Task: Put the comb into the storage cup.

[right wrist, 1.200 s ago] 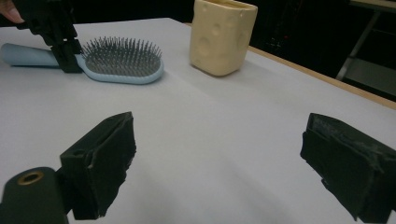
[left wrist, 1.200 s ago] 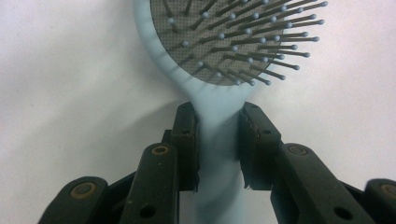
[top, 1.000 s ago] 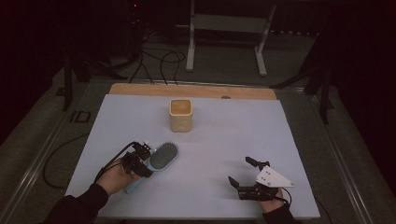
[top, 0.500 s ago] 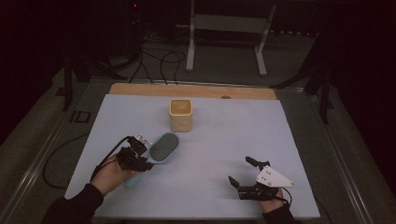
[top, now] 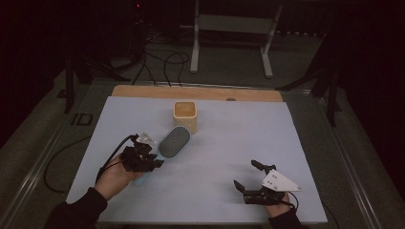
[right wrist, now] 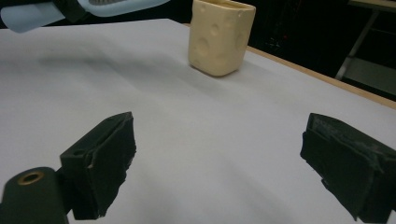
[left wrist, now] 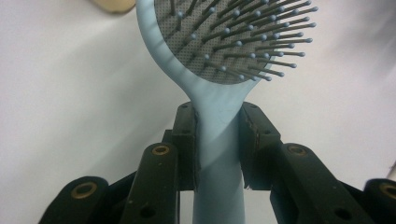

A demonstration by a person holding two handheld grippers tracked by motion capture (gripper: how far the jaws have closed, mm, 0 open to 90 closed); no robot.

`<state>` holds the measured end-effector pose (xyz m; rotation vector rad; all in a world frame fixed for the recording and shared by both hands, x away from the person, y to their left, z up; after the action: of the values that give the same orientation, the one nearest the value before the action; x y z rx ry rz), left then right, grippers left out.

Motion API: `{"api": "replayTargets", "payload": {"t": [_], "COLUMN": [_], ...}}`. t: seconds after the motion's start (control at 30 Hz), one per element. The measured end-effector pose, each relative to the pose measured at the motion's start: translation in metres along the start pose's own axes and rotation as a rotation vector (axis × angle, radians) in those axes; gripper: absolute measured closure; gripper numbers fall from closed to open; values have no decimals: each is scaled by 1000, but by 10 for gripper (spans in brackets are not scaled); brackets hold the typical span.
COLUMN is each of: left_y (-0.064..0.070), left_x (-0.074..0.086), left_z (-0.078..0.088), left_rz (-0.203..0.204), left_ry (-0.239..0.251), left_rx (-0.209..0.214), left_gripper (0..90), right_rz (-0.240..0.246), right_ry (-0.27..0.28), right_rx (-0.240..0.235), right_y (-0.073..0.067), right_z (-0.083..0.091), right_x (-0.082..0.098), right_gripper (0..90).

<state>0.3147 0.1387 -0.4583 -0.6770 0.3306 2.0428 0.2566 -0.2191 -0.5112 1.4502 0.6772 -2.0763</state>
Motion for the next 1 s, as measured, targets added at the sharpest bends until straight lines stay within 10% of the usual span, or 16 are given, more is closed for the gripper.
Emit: {"api": "replayTargets", "payload": {"t": [1.0], "left_y": [-9], "left_x": [-48], "left_z": [17], "left_rz": [4], "left_ry": [205], "left_rx": [-77], "left_gripper": [709], "right_rz": [3], "right_ry": [4], "right_rx": [3], "right_y": [0], "right_z": [1], "right_x": [-1], "right_gripper": [96]}}
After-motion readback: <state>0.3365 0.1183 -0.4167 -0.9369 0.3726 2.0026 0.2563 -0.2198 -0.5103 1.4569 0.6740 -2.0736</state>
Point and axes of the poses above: each handheld gripper's, and its own axes: z roughly backward along the jaws, x roughly out of its underside, y roughly to its right, the point moved 4 cm from there along -z, roughly forward along the jaws, and after that the axes turned 13 degrees about -z, right-handed, at the moved point
